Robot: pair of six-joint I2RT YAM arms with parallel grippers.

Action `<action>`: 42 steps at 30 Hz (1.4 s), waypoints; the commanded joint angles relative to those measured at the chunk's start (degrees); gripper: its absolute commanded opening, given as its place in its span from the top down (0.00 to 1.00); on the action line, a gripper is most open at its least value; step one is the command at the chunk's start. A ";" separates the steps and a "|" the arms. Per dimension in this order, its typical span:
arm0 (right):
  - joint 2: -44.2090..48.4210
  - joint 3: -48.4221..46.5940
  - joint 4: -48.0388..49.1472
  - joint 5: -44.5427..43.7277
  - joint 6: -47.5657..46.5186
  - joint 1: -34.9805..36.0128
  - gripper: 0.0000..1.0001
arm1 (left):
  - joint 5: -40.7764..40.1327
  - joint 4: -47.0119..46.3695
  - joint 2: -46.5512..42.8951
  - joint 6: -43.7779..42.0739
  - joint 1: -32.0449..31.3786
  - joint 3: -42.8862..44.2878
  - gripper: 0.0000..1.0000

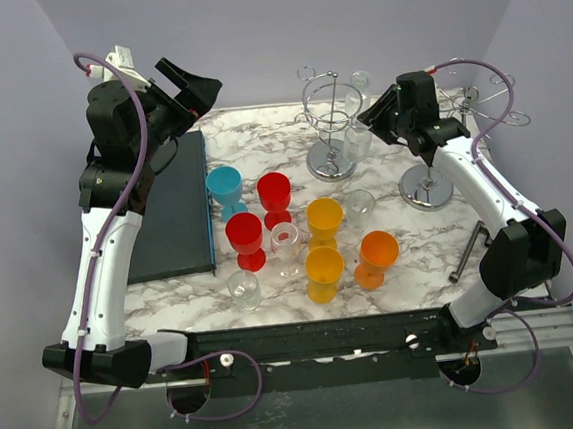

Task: Take the wine glass off the wine glass rack
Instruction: Pick up the wine glass from the wine rack.

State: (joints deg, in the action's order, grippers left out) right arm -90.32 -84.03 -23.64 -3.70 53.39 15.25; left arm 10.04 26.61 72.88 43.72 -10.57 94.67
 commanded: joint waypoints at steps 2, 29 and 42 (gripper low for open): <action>0.15 1.21 -1.07 3.27 1.84 -0.38 0.53 | 0.43 -1.34 -0.91 0.48 0.20 -0.45 0.01; -4.83 -2.33 -6.91 5.36 3.67 -1.15 0.59 | 0.32 -1.67 -0.55 0.57 0.20 -0.54 0.01; -1.90 -2.20 -6.47 4.53 3.42 -1.25 0.82 | 0.50 -1.74 -0.33 0.79 0.20 -0.43 0.01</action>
State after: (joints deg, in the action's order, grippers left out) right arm -92.73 -86.00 -26.65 -0.89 57.30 13.74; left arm 10.04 26.15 72.88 44.36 -10.57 94.67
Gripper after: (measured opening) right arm 0.238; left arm 0.986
